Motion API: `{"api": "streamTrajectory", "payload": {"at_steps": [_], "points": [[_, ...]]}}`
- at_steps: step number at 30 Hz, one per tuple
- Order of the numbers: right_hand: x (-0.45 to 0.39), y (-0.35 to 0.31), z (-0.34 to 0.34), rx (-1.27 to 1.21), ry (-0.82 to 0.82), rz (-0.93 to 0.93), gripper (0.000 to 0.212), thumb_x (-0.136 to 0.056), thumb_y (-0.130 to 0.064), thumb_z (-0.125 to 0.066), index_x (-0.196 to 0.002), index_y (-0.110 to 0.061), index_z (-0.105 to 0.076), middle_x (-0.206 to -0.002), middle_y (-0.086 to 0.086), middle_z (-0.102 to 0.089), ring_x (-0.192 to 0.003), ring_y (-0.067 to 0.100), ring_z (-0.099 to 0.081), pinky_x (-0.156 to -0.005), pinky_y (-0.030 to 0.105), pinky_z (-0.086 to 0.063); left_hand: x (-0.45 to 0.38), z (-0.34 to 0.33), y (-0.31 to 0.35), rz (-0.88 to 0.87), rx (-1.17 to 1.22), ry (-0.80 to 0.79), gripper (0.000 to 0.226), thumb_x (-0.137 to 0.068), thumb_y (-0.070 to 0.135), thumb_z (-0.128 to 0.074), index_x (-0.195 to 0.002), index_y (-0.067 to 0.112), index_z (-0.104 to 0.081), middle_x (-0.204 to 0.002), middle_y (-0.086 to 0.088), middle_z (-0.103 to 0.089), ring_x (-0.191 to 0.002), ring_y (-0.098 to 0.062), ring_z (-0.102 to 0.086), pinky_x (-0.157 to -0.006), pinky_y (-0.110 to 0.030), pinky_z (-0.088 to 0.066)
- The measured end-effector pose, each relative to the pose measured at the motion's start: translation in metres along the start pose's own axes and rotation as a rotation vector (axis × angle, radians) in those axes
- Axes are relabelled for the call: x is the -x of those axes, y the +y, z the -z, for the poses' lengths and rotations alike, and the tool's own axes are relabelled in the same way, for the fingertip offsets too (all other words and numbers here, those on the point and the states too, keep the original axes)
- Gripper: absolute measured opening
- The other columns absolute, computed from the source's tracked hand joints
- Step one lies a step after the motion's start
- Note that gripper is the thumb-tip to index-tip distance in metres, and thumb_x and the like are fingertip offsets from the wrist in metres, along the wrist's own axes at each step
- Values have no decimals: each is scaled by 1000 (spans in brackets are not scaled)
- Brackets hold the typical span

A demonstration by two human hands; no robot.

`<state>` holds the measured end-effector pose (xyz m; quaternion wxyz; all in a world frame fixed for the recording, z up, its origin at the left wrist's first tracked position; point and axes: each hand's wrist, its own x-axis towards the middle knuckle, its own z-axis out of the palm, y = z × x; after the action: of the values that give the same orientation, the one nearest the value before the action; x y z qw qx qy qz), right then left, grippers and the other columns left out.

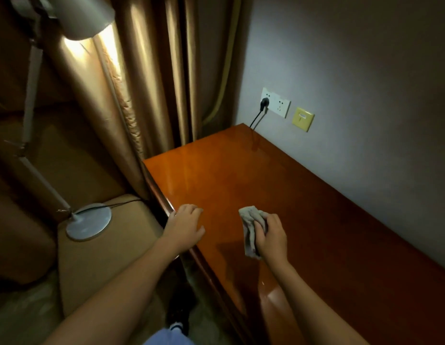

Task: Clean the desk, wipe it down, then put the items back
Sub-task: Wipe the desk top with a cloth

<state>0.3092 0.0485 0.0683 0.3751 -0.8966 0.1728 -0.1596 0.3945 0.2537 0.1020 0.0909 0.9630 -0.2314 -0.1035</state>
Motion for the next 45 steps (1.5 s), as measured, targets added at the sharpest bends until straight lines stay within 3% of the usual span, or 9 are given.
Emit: {"api": "streamTrajectory", "payload": {"at_steps": [9,20,25,27,31,34,37,42,45], "points": [[-129,-23,-64,20,88,-197,18,-95,-21,-51,-111,-17,-58,-106,-12,-50,-95,6,-54,-79,21,-46,-184,32,-63,-217,-79,-88,53,-96,38,-39,-145,20,-29,-150,1,-29,-142,-19,-18,-112,-38,-21],[-235,-7,-141,177,-10,-205,24,-92,-21,-57,-113,-10,-61,-120,0,-56,-107,19,-55,-80,22,-38,-261,-19,-101,-257,-48,-297,53,-95,36,-41,-143,16,-30,-150,-2,-28,-142,-22,-17,-112,-40,-20],[-258,11,-177,486,-224,-300,46,-95,-45,-48,-134,-21,-50,-138,-1,-46,-122,24,-40,-95,37,-37,-288,-32,-130,-163,2,-289,54,-94,37,-43,-144,19,-30,-150,-1,-30,-141,-21,-19,-112,-41,-22],[-258,12,-184,522,-246,-311,44,-96,-41,-48,-134,-22,-51,-143,1,-43,-129,26,-35,-104,44,-32,-299,-36,-135,-129,21,-268,54,-93,36,-43,-144,19,-31,-150,0,-30,-141,-21,-20,-112,-40,-23],[-272,17,-202,687,-307,-41,39,-88,-24,-52,-122,-9,-63,-128,10,-60,-125,31,-52,-103,53,-36,-317,-42,-130,-102,68,-235,57,-94,37,-42,-147,21,-26,-154,1,-24,-143,-20,-16,-114,-40,-19],[-286,12,-213,778,-524,-36,57,-95,-29,-31,-144,0,-30,-152,18,-28,-143,32,-23,-115,45,-10,-328,-50,-126,-93,78,-249,60,-96,40,-39,-149,22,-19,-157,1,-16,-145,-20,-10,-117,-42,-13],[-298,18,-219,915,-644,95,69,-100,-37,-23,-147,3,6,-156,22,9,-145,34,10,-115,45,10,-337,-61,-125,-86,50,-258,61,-97,44,-34,-151,24,-12,-159,2,-6,-146,-19,-1,-117,-43,-1],[-331,46,-204,880,-619,27,70,-90,-47,3,-142,-2,16,-156,20,11,-144,30,15,-117,44,8,-361,-78,-111,-87,0,-214,63,-95,56,-15,-150,31,3,-158,4,9,-143,-17,19,-109,-49,18],[-345,65,-206,843,-522,-38,76,-91,-58,1,-144,-4,-3,-156,18,-11,-145,30,-5,-119,47,-4,-384,-86,-97,-94,14,-164,74,-81,61,7,-149,33,4,-158,5,9,-139,-16,25,-105,-50,25]]}}
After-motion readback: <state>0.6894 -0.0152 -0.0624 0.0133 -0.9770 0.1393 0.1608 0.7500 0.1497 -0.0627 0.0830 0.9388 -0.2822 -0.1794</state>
